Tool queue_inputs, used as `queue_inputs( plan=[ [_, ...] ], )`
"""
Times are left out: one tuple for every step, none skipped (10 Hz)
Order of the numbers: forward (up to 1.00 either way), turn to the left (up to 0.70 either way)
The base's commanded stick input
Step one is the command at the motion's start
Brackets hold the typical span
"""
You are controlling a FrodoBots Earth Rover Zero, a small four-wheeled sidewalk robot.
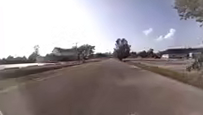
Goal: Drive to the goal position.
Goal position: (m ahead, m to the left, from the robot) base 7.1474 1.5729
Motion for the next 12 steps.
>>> queue_inputs(
  plan=[
    [0.7, 0.0],
    [0.7, 0.0],
    [0.7, 0.0],
    [0.7, 0.0],
    [0.7, 0.0],
    [0.7, 0.0],
    [0.7, 0.0],
    [0.7, 0.0],
    [0.7, 0.0],
    [0.7, 0.0],
    [0.7, 0.0],
    [0.7, 0.0]
  ],
)
